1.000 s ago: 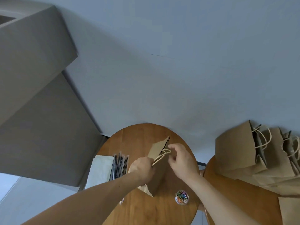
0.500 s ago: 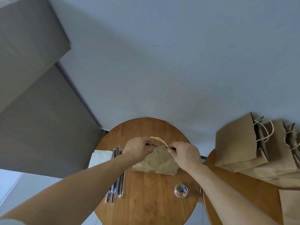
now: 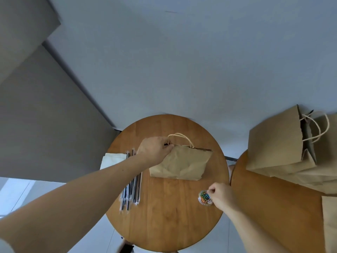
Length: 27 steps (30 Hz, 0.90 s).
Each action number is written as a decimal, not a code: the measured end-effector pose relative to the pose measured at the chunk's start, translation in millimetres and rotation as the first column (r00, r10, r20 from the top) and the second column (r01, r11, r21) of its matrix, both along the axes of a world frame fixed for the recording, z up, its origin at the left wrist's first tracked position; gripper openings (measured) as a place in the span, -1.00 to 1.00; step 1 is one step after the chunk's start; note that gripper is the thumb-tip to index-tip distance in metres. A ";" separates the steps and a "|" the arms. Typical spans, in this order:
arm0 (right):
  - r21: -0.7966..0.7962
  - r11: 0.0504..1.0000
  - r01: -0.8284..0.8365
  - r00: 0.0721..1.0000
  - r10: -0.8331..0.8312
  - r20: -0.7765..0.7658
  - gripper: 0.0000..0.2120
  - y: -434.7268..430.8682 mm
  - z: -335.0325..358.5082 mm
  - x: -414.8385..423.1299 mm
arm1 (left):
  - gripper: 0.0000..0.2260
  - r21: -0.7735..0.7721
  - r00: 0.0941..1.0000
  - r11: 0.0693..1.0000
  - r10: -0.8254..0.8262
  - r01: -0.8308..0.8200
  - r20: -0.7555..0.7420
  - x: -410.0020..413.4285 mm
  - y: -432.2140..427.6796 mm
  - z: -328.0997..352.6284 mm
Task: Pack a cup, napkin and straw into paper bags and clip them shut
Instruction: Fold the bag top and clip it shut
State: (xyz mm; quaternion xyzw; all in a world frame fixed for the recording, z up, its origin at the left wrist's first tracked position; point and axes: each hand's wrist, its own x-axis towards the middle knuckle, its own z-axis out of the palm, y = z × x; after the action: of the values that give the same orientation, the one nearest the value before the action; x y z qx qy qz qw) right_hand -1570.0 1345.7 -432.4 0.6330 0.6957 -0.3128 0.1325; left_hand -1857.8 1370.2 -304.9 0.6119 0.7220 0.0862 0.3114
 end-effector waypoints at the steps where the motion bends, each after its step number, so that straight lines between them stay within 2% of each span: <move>1: -0.033 0.999 -0.019 0.999 0.020 0.034 -0.74 -3.6 -7.7 -0.9 | -0.76 0.000 1.000 1.000 0.006 -0.006 0.000 0.3 -0.8 -1.6; 5: -0.114 0.992 -0.054 0.990 0.069 0.125 -0.70 -10.3 -23.9 -8.5 | -0.78 -0.005 0.999 0.999 0.043 -0.043 0.021 0.7 -3.1 -4.7; 12: -0.089 0.995 -0.042 0.980 0.058 0.193 -0.80 -16.0 -27.7 -16.2 | -0.79 -0.011 0.997 0.997 0.071 -0.070 0.040 1.2 -7.2 -4.9; 16: -0.096 0.995 -0.010 0.985 0.026 0.169 -0.85 -14.7 -30.1 -13.9 | -0.80 -0.003 0.996 0.996 0.086 -0.086 0.035 2.1 -6.3 -4.6; 22: -0.059 0.998 -0.030 0.983 0.040 0.178 -0.79 -18.4 -30.6 -10.5 | -0.79 -0.018 0.996 0.996 0.087 -0.087 0.034 2.2 -6.8 -3.9; 27: -0.061 0.998 -0.013 0.984 0.024 0.177 -0.81 -17.2 -33.0 -17.1 | -0.79 -0.013 0.996 0.996 0.090 -0.090 0.027 1.2 -7.2 -5.4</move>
State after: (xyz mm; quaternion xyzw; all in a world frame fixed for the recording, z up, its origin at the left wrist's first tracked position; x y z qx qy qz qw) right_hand -1587.1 1328.5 -465.3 0.6476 0.6773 -0.2745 0.2159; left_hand -1856.5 1362.9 -310.3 0.5757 0.7450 0.1040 0.3206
